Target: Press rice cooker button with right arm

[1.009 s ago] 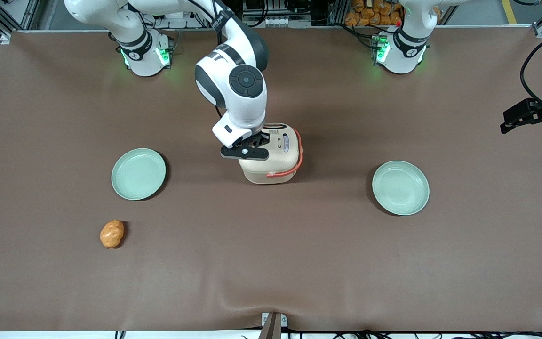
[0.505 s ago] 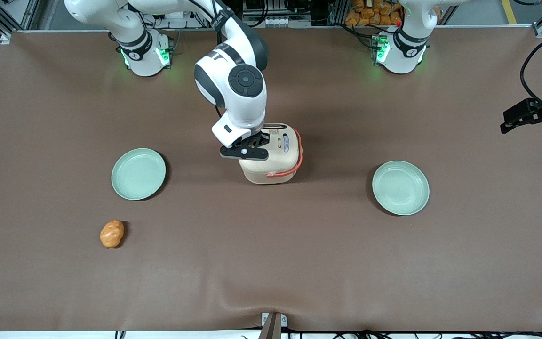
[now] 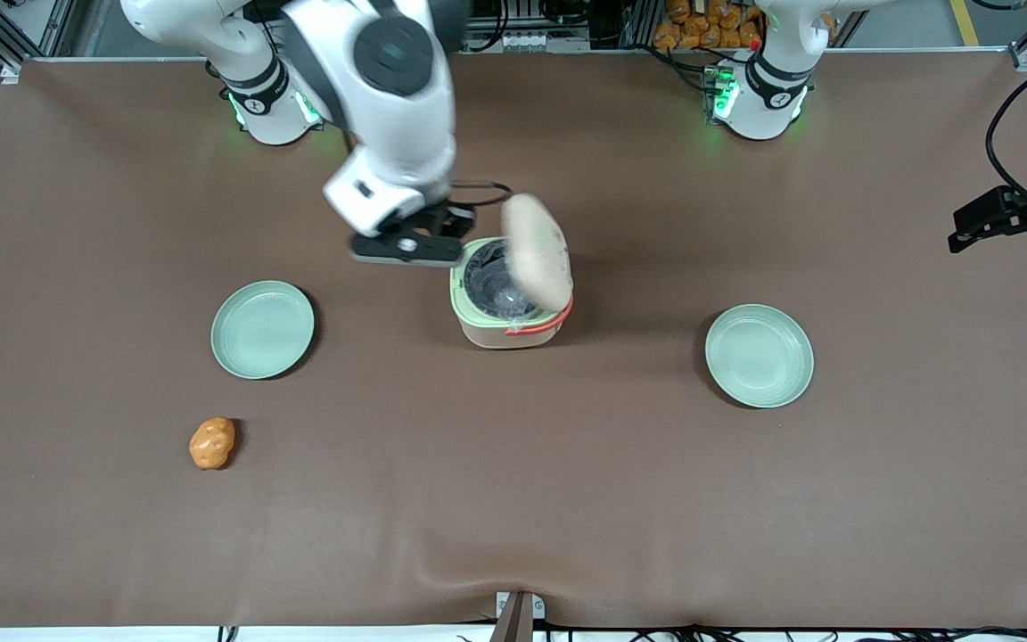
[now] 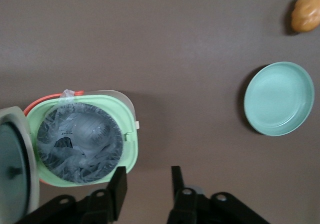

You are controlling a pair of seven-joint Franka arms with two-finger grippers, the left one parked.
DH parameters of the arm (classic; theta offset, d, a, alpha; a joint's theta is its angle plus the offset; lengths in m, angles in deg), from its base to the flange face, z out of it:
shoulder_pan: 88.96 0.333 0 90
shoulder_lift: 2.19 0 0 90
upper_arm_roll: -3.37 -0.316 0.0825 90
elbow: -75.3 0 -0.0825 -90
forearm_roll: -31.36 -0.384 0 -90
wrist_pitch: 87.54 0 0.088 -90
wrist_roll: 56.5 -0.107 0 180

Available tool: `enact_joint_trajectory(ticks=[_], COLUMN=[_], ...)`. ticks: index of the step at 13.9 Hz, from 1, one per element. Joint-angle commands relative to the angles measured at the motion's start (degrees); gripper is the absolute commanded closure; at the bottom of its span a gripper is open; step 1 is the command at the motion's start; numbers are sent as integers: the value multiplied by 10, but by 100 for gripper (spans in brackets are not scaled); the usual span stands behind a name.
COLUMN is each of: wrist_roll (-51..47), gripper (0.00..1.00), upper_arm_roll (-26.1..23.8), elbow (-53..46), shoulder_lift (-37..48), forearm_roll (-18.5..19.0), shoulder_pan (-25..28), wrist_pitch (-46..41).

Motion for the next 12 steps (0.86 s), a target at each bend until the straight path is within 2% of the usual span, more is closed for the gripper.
enact_joint_trajectory(ticks=[1,7,12], wrist_roll=[38,211,275], gripper=[0,0,0], upper_arm_roll=[-8,-7,-7], elbow=[2,2,13], shoulder_lift=[46,99,134], forearm_roll=[-2,-1,-2], shoulder_pan=[-74,-226,-333], wrist_pitch=[-32,-113,-137])
